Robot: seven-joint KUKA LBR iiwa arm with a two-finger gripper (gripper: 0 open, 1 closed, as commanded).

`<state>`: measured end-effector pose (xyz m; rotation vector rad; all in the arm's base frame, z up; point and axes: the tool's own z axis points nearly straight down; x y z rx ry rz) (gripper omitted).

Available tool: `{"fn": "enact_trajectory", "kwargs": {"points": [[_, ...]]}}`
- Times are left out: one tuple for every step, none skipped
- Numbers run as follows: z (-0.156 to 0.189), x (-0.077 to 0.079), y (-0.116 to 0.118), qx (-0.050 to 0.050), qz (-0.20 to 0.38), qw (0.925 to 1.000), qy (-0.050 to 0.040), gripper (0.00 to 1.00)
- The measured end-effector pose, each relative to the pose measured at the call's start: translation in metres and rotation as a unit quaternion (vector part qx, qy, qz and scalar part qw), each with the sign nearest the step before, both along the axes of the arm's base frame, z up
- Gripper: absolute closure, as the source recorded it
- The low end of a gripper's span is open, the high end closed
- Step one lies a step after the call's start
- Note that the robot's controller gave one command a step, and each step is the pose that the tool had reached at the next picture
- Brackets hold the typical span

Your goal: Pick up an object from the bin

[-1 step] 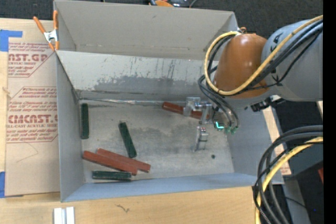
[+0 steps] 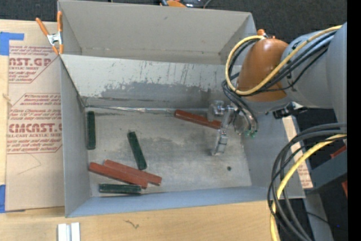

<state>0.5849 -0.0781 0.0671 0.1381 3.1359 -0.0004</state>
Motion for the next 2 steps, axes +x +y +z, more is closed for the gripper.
{"fn": "enact_trajectory", "kwargs": {"points": [[0.0045, 0.0010, 0.0018, 0.000, 0.002, 1.0000, -0.0018, 1.00], [0.0030, -0.0003, 0.0019, 0.000, 0.002, 1.0000, 0.0003, 0.00]]}}
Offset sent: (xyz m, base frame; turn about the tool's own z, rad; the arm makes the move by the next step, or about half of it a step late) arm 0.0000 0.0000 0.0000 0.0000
